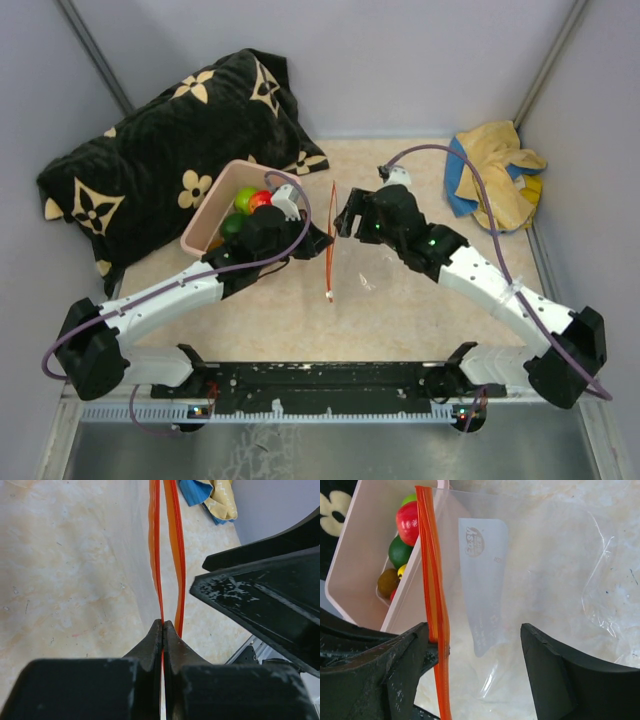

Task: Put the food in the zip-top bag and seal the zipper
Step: Open the zipper of the food storage bag.

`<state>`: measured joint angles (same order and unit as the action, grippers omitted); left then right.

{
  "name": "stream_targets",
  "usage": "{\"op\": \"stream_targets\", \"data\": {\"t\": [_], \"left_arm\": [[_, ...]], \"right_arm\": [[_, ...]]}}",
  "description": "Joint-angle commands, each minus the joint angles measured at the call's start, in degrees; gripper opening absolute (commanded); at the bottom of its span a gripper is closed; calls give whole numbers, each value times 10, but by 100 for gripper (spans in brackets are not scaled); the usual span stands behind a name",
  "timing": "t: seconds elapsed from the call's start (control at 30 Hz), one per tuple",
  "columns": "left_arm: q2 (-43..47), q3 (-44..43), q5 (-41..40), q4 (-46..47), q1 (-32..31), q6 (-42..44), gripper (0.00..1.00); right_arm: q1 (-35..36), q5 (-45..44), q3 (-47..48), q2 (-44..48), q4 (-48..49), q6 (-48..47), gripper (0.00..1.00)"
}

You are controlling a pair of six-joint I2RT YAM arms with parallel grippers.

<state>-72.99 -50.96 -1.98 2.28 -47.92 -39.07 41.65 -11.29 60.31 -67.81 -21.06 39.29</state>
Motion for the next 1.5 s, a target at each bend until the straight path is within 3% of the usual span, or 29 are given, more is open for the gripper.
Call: {"op": "stream_targets", "data": {"t": [0.0,0.53,0.8,1.07,1.47], "left_arm": [[1,-21,-10,-1,-5,-3,0],[-6,-25,-22,-2,-9,3,0],[-9,-32,-39,-14,-9,16,0],[-2,-49,-91,-64,-9,54,0],[-16,-155,-196,-176,-9,156,0]], "right_arm": [[18,-48,55,-34,-9,19,73],[47,-169,112,-118,-161,48,55],[59,-184,125,-140,-197,46,44],[59,-249,178,-123,-282,-25,10],[58,-263,327,-148,-382,-122,0]]}}
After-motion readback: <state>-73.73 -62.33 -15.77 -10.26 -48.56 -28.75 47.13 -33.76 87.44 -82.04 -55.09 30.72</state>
